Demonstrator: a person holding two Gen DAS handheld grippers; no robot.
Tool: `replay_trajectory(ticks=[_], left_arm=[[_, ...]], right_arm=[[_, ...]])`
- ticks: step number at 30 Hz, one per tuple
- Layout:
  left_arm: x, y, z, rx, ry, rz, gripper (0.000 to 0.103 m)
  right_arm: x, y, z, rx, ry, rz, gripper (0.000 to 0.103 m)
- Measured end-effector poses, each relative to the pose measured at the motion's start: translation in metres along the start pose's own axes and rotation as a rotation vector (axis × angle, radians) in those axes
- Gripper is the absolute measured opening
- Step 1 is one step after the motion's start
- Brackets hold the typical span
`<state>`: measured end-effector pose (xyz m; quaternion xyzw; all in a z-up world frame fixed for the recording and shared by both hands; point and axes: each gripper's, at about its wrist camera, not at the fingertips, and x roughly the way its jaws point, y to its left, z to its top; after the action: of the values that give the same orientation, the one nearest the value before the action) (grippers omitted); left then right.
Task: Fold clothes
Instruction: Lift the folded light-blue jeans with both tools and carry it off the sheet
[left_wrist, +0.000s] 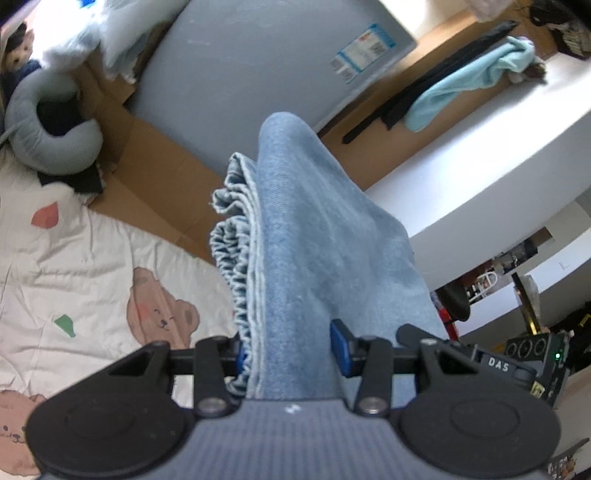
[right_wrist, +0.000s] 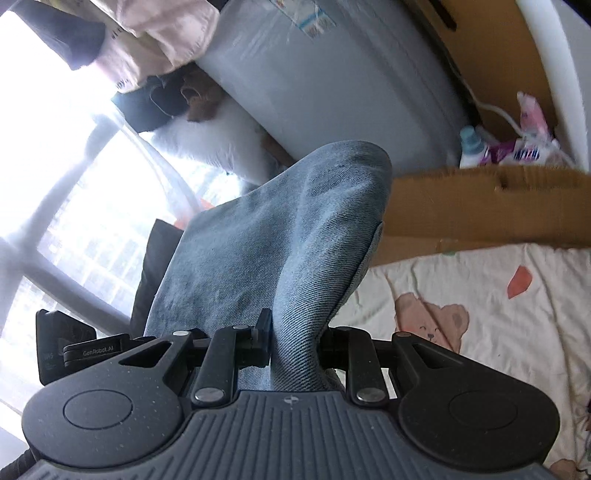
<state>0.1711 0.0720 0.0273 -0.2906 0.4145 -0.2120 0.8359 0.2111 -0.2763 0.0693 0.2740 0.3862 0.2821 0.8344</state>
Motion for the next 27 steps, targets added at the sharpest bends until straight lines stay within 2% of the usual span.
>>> replay_trajectory(ticks=[12,18,27], left_arm=[[-0.017,-0.074,0.004,0.053,-0.015,-0.062,0.046],[-0.024,-0.113,0.0,0.087,-0.026,-0.092,0.046],[-0.006,-0.155,-0.017,0.092,-0.007,-0.141,0.046]], right_arm=[[-0.087,0.049,0.031,-0.103,-0.064,-0.085,0.022],[-0.128,0.052,0.037,-0.098,-0.107,-0.092,0.022],[-0.183,0.042,0.041,-0.101,-0.148,-0.139,0.022]])
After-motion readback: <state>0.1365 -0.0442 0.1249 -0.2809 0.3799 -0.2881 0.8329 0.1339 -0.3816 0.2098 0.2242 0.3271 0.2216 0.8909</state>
